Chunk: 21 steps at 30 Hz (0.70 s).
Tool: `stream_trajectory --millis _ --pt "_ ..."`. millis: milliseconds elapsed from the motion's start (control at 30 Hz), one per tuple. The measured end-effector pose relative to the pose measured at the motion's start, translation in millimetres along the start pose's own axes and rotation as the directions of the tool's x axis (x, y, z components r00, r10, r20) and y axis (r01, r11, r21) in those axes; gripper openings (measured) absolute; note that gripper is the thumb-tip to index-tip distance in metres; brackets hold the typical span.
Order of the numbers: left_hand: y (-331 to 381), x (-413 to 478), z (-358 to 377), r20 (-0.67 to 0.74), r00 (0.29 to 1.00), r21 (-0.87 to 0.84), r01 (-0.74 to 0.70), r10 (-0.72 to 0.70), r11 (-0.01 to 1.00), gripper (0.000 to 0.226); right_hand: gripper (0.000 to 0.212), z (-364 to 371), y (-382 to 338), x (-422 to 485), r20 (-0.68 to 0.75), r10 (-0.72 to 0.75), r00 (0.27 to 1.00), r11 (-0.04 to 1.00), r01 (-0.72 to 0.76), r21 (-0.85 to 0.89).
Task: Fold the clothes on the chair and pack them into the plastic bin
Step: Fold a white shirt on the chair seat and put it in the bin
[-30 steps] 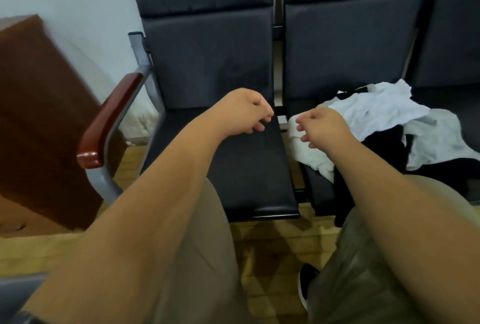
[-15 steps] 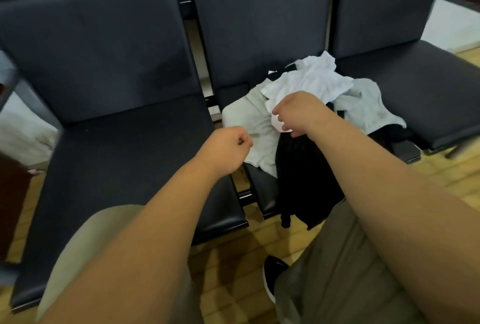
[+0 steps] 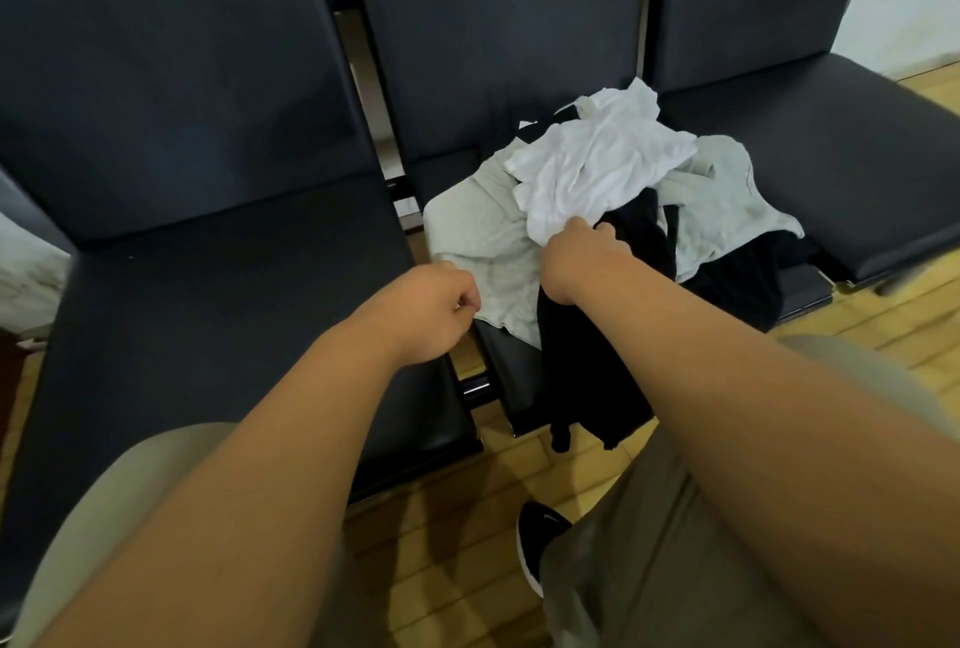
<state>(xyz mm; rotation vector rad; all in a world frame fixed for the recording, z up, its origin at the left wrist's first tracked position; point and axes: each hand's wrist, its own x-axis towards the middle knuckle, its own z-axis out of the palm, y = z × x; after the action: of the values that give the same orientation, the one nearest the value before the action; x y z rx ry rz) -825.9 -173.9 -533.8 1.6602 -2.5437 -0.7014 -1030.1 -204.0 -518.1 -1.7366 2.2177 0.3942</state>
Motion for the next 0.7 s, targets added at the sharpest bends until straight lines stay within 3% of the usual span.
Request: stream_trajectory --millis 167,267,367,467,567,700 --pt "-3 -5 -6 -0.088 0.996 -0.142 0.018 -0.031 0.99 0.013 0.039 -4 -5 0 -0.111 -0.077 0.991 0.988 0.091 0.122" --pt "-4 -4 -11 -0.174 0.98 -0.274 0.047 -0.097 0.961 0.014 0.045 -15 -7 -10 -0.259 -0.185 0.948 0.927 0.256 0.276" --pt "-4 -3 -17 -0.223 0.958 -0.418 0.075 -0.182 0.906 0.037 0.045 -27 -14 -30 -0.344 -0.275 0.898 0.74 0.426 0.52" --pt "0 -8 -30 -0.266 0.952 -0.51 -0.006 -0.151 0.86 0.068 0.037 -37 -24 -56 -0.317 -0.412 0.854 0.532 0.508 0.677" --pt "7 -16 -47 -0.268 0.952 -0.529 -0.014 -0.151 0.849 0.041 0.027 -41 -30 -71 -0.317 -0.479 0.819 0.379 0.518 0.767" --pt "2 -38 -64 -0.223 0.945 -0.578 0.069 -0.238 0.813 0.009 0.04 -47 -29 -73 -0.428 -0.46 0.778 0.343 0.6 0.723"
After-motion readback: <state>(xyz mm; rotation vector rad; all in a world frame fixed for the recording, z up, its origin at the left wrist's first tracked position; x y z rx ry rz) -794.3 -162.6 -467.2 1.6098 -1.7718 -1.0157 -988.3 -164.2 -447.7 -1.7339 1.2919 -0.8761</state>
